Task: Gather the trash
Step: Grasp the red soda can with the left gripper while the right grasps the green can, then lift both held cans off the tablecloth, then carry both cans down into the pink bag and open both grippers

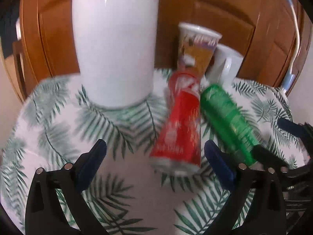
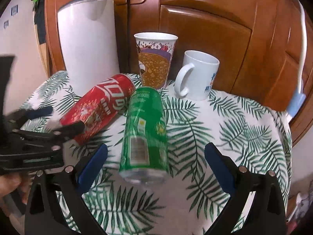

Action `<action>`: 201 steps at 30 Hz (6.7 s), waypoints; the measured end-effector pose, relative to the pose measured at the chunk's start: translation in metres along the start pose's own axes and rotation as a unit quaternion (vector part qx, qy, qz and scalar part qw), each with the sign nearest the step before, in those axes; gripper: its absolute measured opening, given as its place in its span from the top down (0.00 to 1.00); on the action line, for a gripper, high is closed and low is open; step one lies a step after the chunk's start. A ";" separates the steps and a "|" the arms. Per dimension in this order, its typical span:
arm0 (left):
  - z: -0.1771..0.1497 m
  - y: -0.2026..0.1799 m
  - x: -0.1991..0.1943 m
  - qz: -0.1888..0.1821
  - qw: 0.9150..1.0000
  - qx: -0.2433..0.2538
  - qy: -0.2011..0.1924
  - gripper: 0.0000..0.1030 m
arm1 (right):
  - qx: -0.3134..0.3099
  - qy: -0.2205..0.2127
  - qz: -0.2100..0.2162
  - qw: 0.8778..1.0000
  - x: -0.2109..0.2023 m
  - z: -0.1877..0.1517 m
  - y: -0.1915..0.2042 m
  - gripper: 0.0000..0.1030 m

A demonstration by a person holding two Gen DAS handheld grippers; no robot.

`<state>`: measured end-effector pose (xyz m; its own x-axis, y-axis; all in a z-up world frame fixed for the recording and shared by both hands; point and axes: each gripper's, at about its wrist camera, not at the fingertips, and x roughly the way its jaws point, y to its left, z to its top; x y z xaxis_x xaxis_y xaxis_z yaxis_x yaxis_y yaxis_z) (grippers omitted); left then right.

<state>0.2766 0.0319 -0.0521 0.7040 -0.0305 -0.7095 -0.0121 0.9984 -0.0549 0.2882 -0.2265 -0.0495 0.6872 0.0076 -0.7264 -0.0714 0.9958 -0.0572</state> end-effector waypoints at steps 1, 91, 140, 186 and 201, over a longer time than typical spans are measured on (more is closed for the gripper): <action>0.005 -0.003 0.002 0.000 1.000 0.007 0.005 0.06 | -0.003 0.003 -0.004 1.000 0.002 0.002 0.000 0.05; -0.100 0.007 -0.091 0.020 0.996 0.085 0.024 0.52 | 0.010 0.040 0.066 0.997 -0.083 -0.105 0.015 0.43; -0.113 -0.012 -0.125 -0.004 0.994 0.108 0.020 0.62 | 0.037 0.038 0.131 0.990 -0.116 -0.117 0.008 0.42; -0.265 -0.007 -0.130 -0.059 0.992 0.081 0.075 0.61 | 0.038 0.097 0.200 0.974 -0.140 -0.288 0.082 0.42; -0.288 -0.016 -0.108 -0.057 0.990 0.090 0.097 0.62 | 0.039 0.143 0.200 0.968 -0.102 -0.321 0.088 0.42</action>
<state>-0.0040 0.0058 -0.1771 0.5440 -0.1340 -0.8283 0.1987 0.9797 -0.0280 -0.0204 -0.1687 -0.2008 0.3861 0.3794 -0.8408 -0.2274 0.9225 0.3118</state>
